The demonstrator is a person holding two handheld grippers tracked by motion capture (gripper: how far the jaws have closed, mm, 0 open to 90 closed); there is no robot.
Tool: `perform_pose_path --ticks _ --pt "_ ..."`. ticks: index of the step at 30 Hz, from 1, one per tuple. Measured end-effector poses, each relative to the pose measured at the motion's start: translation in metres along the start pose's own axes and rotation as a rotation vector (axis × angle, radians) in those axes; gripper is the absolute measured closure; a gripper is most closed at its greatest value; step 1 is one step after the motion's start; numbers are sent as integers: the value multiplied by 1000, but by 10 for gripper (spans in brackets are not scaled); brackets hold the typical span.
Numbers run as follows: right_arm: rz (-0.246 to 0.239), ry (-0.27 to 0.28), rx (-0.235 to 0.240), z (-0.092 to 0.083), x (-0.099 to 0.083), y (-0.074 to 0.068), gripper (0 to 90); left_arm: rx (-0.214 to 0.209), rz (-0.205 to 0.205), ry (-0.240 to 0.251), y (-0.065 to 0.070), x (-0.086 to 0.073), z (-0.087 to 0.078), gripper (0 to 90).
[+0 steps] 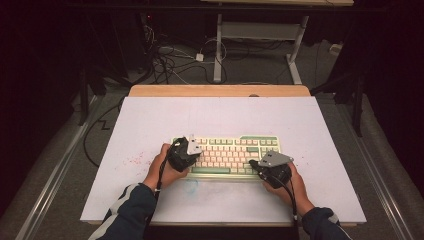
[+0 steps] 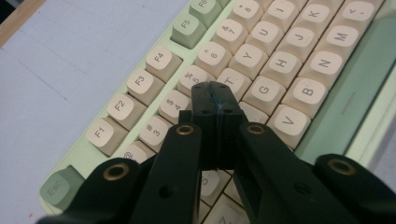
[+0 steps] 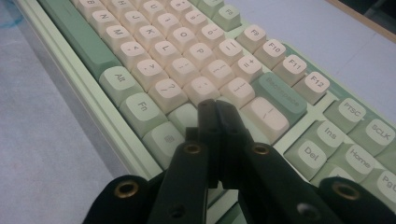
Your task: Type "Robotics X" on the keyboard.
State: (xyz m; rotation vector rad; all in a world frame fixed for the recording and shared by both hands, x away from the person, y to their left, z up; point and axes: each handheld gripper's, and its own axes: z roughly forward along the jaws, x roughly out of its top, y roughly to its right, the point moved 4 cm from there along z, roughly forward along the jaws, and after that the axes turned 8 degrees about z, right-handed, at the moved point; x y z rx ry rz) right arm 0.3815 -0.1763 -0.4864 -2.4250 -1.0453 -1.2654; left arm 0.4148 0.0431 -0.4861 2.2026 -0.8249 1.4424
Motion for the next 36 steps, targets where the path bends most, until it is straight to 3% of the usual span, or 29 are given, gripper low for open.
perform_pose_path --ticks 23,28,36 --pt "2 2 1 0 0 0 900 -3 -6 3 1 4 8 865" --pt "4 2 3 0 0 -1 900 -11 -5 -15 3 1 9 868" --pt "0 1 2 0 0 -1 900 0 5 15 2 6 4 851"
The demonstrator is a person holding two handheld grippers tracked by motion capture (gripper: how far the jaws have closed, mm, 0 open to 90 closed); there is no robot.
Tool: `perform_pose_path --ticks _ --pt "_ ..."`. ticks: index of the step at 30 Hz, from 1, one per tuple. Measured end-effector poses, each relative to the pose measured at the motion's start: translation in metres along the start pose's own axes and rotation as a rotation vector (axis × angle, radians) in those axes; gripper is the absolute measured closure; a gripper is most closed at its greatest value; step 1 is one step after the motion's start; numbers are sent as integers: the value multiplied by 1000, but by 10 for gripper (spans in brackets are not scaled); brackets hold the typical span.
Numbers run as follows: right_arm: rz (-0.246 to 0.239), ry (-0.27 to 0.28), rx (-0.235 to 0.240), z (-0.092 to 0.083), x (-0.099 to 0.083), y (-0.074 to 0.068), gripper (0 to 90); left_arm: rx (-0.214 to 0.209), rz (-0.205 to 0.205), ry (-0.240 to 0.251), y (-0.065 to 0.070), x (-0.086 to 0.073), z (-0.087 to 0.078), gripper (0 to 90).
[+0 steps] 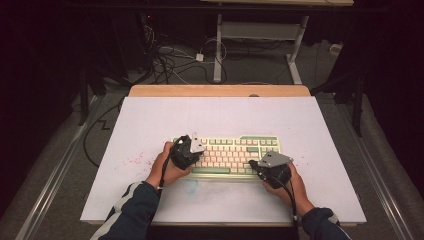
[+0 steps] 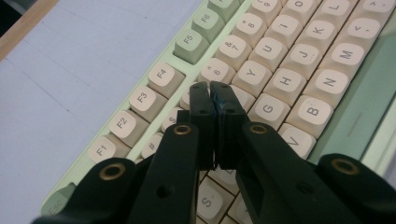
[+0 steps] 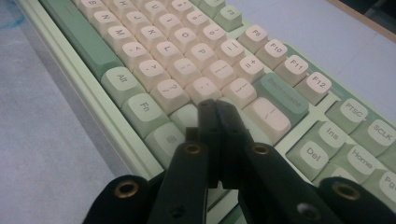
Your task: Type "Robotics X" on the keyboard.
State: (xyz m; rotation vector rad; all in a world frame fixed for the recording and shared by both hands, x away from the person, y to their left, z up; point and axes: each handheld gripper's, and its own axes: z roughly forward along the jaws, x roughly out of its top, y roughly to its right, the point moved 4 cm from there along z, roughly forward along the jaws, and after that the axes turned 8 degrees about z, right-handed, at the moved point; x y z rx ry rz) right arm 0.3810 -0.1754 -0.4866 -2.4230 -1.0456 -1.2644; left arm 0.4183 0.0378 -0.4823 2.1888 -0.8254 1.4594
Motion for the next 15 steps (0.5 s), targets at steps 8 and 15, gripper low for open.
perform_pose_path --ticks 8,15 --pt "-1 2 -5 0 0 0 900 4 -4 32 -1 4 -10 810" --pt "-7 2 -10 -1 0 -1 900 17 30 92 -8 4 -34 588"
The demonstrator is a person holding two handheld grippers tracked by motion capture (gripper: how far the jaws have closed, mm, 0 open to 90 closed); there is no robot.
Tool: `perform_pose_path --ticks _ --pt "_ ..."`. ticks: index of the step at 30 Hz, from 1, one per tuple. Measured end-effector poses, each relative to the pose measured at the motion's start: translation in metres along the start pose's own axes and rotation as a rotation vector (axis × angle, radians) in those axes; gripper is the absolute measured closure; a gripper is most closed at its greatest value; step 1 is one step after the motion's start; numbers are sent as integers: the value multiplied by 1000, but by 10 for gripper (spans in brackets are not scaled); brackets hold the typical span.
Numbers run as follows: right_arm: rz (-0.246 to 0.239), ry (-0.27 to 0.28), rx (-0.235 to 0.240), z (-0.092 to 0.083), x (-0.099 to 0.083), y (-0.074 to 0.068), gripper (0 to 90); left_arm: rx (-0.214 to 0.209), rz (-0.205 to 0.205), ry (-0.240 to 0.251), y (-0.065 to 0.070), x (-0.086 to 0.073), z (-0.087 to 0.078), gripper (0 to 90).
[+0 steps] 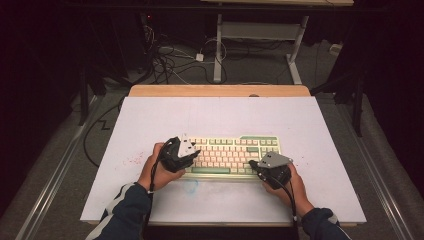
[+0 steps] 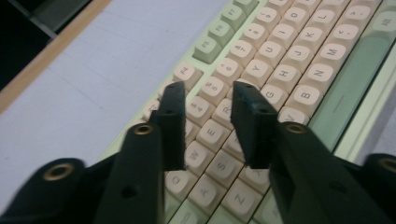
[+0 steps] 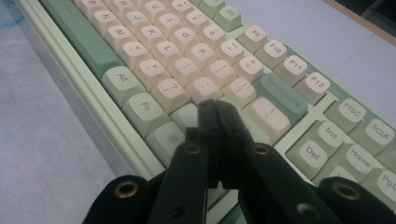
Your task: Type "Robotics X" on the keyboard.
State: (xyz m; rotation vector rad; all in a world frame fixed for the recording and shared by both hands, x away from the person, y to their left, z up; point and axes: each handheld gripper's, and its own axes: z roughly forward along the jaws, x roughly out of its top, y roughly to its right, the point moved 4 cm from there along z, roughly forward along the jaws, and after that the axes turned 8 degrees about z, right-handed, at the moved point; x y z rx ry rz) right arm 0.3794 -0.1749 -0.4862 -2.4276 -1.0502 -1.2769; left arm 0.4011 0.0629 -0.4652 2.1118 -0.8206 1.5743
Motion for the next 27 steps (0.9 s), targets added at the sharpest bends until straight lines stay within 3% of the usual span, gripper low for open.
perform_pose_path --ticks 1,2,3,4,9,15,27 --pt "0 0 0 0 0 0 900 1 4 12 -1 0 -5 588" --pt "0 -1 5 0 0 0 900 -10 -4 45 -2 1 -14 494" --pt "3 0 8 -1 0 1 900 -10 -4 45 -2 1 -14 447" --pt "3 0 8 -1 0 1 900 -12 -6 56 -3 1 -18 447" --pt "15 43 22 -13 5 1 900 27 9 100 -5 -6 -32 267" --pt "24 61 23 -18 7 4 900 41 -8 149 -5 -9 -49 226" --pt "30 71 20 -22 13 6 900 53 8 133 -6 -33 -71 215"
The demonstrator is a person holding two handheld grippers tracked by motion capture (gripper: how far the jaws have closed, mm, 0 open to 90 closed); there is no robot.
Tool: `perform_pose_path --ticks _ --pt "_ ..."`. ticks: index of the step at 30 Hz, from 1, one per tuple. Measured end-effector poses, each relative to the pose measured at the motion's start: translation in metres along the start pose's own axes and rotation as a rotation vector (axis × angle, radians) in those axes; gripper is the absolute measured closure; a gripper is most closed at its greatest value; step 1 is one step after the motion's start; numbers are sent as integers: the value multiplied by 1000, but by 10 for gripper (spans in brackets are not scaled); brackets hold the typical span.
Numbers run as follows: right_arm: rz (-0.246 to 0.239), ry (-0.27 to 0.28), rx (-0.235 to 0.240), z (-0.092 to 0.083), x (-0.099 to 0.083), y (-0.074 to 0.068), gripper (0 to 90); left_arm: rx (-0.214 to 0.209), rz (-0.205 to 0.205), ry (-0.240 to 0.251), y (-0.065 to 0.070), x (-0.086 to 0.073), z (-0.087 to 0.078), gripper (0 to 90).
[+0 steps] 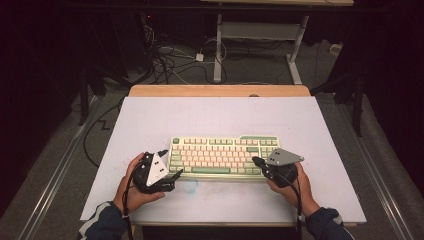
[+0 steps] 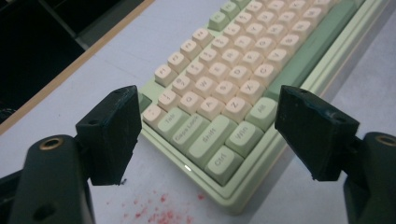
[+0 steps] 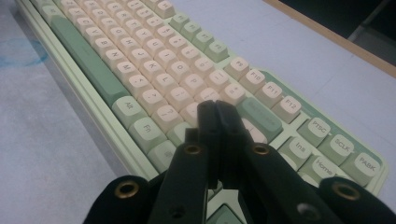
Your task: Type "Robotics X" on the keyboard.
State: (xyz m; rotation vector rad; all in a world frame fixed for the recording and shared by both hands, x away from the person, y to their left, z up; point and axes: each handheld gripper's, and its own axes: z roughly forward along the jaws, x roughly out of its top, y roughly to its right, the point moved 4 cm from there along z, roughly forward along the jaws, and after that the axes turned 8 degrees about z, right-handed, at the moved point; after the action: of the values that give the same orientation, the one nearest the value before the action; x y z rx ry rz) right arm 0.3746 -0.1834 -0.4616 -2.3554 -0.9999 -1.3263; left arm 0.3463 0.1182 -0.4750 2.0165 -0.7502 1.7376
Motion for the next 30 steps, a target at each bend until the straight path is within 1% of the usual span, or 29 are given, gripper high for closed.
perform_pose_path --ticks 2,3,4,6,8,12,18,22,24,27,30 --pt "-1 1 1 0 2 0 900 9 3 -7 -1 -4 -2 202" --pt "-2 0 1 1 3 0 900 9 -5 -11 -1 -6 -2 202" --pt "-3 -3 0 1 4 0 900 8 -1 -21 -1 -9 -3 200" --pt "-5 -5 0 1 4 0 900 20 14 -38 -2 -14 -4 197" --pt "-6 -8 0 2 5 0 900 21 3 -42 -2 -17 -6 196" --pt "-5 -3 2 5 12 2 900 30 9 -64 -4 -23 -9 187" --pt "-3 -8 7 12 18 1 900 38 10 -87 -6 -29 -15 187" --pt "-10 -14 14 17 22 -1 900 42 -2 -102 -8 -34 -19 187" --pt "-14 -17 19 20 24 -3 900 49 3 -106 -8 -35 -20 187" --pt "-20 -23 25 25 27 -6 900 48 -6 -105 -9 -35 -20 187" --pt "-25 -31 29 31 31 -8 900 45 -3 -106 -7 -35 -19 187"
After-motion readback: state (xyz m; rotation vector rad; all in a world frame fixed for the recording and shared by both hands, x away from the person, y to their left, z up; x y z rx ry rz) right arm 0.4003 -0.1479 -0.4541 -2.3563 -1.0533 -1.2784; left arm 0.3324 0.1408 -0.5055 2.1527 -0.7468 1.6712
